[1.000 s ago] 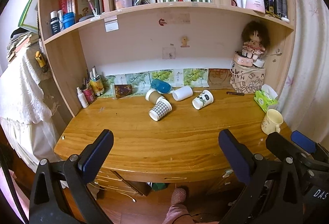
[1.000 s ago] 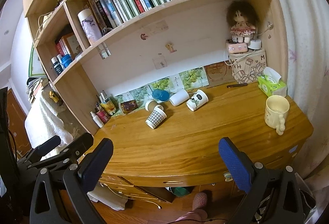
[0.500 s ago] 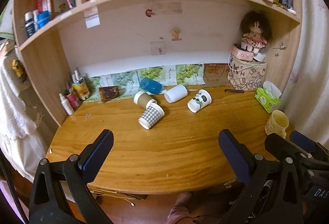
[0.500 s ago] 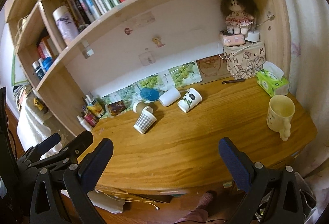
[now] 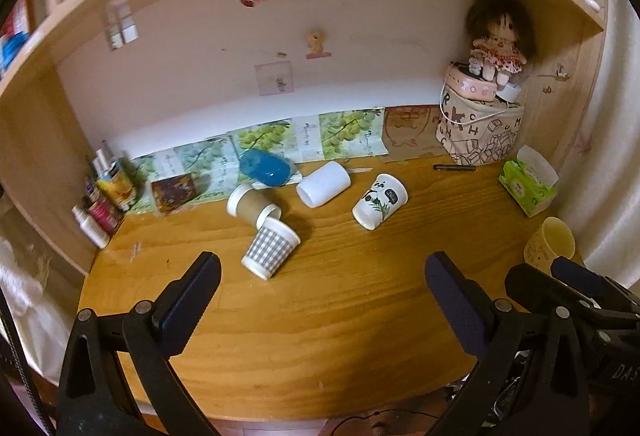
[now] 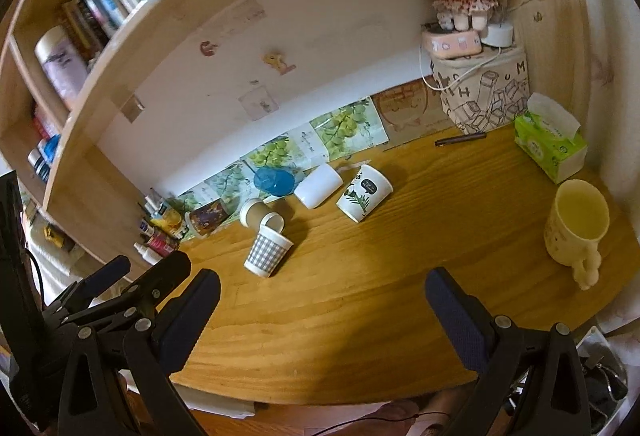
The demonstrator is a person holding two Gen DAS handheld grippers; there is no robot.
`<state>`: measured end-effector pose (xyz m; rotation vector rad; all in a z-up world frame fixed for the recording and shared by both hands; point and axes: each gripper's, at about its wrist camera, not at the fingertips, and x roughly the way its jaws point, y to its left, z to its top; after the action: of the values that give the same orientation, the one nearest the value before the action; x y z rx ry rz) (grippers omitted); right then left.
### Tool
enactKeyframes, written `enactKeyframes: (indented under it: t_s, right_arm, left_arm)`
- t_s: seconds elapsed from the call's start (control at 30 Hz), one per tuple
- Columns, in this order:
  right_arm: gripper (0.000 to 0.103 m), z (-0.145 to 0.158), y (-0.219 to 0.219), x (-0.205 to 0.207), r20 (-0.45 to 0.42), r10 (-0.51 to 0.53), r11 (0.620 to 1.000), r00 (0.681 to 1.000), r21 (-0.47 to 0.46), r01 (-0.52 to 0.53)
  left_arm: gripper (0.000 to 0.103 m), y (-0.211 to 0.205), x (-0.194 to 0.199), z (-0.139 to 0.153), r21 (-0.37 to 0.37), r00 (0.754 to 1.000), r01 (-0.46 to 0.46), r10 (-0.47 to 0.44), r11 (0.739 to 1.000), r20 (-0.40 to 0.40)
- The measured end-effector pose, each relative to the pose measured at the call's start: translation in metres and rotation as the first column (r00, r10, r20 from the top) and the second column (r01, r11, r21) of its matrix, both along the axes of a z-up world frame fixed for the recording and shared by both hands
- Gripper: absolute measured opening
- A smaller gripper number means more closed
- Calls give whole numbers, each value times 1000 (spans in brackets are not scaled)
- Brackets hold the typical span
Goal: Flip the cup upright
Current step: 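Move the left gripper toward the white panda-print cup lying on its side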
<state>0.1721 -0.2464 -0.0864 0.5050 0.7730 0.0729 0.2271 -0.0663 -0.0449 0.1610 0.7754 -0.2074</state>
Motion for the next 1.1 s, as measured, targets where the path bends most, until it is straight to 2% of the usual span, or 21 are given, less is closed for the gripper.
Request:
enactKeyframes:
  t_s: [0.3, 0.5, 0.77, 1.1]
  right_arm:
    - [103, -19, -5, 55, -73, -46, 999, 996, 6, 46]
    - [103, -36, -15, 91, -135, -51, 997, 989, 46, 58]
    - [103, -56, -30, 132, -201, -105, 992, 974, 42, 115]
    - [103, -93, -53, 168, -266, -153, 984, 952, 45, 171]
  left_arm:
    - [102, -15, 71, -17, 51, 992, 96, -92, 994, -84]
    - [102, -28, 114, -28, 64, 982, 144, -135, 988, -129]
    - [102, -54, 166, -55, 85, 956, 222, -200, 971, -213]
    - [102, -82, 211, -95, 92, 925, 263, -224, 960, -308]
